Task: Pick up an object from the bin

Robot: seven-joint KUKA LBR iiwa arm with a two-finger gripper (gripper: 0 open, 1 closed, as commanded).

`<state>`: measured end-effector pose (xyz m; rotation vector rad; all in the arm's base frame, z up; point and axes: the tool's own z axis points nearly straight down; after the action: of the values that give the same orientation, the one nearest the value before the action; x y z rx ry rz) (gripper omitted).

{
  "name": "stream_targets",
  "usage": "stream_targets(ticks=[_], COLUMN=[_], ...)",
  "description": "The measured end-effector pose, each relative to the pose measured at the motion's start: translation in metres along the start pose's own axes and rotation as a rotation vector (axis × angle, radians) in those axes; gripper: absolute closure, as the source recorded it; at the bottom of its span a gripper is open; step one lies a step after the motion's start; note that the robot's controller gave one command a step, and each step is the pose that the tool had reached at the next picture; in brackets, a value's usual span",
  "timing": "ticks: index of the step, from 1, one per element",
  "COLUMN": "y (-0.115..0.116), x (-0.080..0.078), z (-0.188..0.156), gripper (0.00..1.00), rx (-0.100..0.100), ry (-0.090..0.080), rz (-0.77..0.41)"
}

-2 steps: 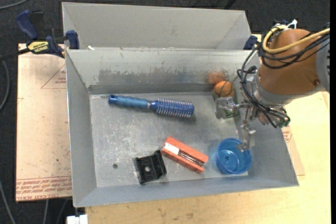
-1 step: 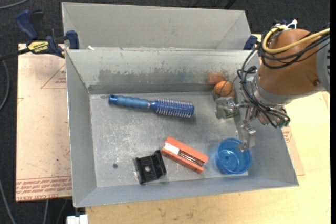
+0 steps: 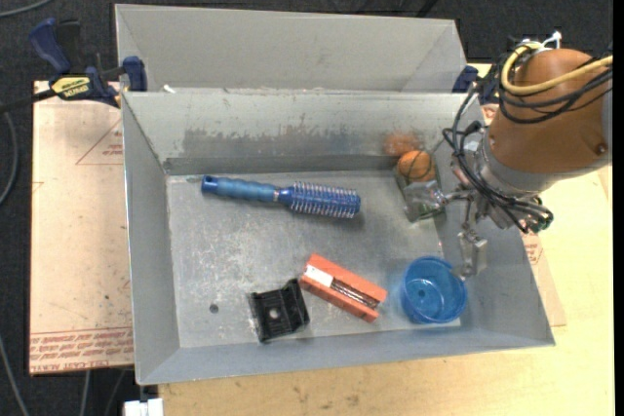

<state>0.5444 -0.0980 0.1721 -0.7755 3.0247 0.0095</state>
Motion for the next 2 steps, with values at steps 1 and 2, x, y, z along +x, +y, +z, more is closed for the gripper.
stream_targets(ticks=[1, 2], y=[0.01, 0.011], x=[0.012, 0.007], z=[-0.002, 0.033], gripper=[0.0, 0.0], rx=[0.009, 0.005], ry=[-0.005, -0.007], rz=[-0.164, -0.087])
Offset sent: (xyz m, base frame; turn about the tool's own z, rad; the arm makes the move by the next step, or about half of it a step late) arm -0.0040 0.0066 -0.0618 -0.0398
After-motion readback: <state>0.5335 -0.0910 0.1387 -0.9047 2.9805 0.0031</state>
